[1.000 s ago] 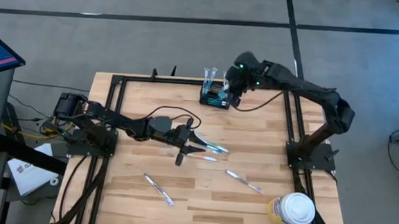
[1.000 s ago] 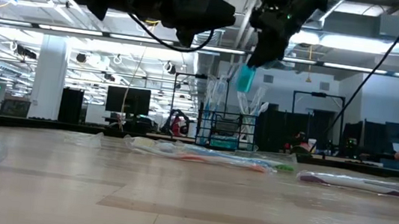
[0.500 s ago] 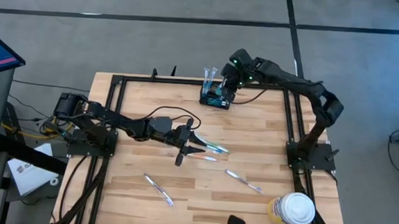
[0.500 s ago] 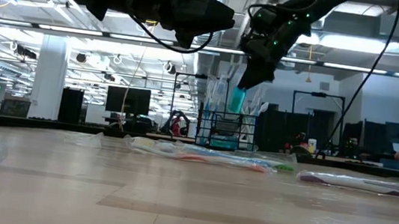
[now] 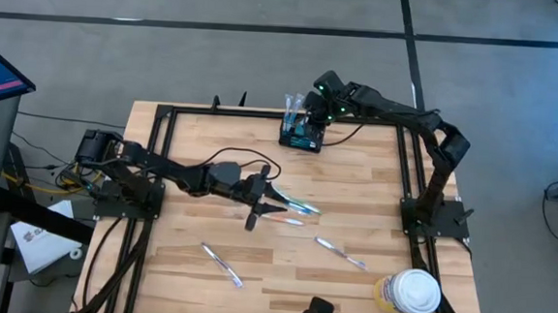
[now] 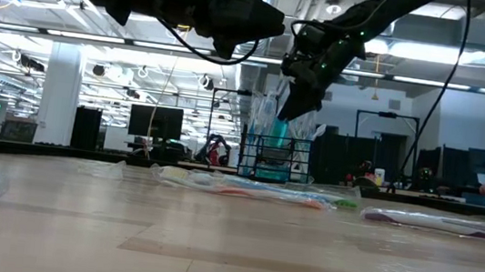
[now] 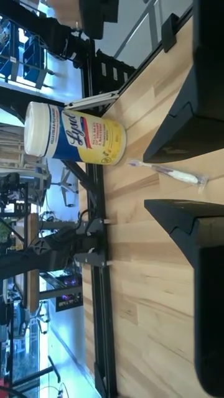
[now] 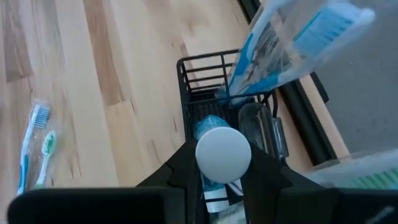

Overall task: Pick & Place toothbrushing station
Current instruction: Put the top blue mouthwash into the mesh organizer

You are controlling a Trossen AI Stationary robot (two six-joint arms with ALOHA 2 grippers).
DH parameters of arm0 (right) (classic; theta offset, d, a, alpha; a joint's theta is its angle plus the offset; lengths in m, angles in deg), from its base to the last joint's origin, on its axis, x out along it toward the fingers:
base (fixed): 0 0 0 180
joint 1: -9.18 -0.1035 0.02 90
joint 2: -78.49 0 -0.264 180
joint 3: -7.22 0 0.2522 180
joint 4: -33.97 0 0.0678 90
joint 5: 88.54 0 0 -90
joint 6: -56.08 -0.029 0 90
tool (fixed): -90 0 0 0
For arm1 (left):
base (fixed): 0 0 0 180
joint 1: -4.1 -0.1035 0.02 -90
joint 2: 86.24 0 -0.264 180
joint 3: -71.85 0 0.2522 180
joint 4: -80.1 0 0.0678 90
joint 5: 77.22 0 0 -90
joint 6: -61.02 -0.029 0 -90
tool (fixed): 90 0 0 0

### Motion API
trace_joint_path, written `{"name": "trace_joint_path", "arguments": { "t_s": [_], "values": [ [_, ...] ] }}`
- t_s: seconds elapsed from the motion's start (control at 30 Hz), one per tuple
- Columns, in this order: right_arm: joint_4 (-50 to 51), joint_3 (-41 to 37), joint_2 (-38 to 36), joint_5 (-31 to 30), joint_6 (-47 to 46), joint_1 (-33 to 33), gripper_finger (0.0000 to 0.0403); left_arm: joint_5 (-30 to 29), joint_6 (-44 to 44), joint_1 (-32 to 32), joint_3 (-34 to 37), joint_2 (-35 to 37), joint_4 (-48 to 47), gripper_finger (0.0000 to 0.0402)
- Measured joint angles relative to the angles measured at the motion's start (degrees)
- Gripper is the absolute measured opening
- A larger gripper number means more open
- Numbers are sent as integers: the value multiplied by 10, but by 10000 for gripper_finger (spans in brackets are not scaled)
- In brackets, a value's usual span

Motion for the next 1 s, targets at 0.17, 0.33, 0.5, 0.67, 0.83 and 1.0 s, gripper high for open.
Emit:
{"name": "trace_joint_path", "arguments": {
  "t_s": [0.17, 0.33, 0.5, 0.67, 0.83, 1.0],
  "values": [
    [-4, 0, 0, 0, 14, 2, 81, 0, 0, -8, 0, 0, 0, 99],
    [-5, 0, 0, 0, 12, 7, 81, 0, 0, -8, 0, 0, 0, 99],
    [6, -1, 11, 11, 14, 2, 81, 0, 0, -8, 0, 0, 0, 99],
    [-4, 1, 28, 10, 17, -1, 81, 0, 0, -8, 0, 0, 2, 99],
    [-13, 0, 30, 14, 17, -1, 81, 0, 0, -8, 0, 0, 2, 99],
    [-12, 0, 30, 14, 20, -1, 81, 0, 0, -8, 0, 0, 2, 99]
  ]
}}
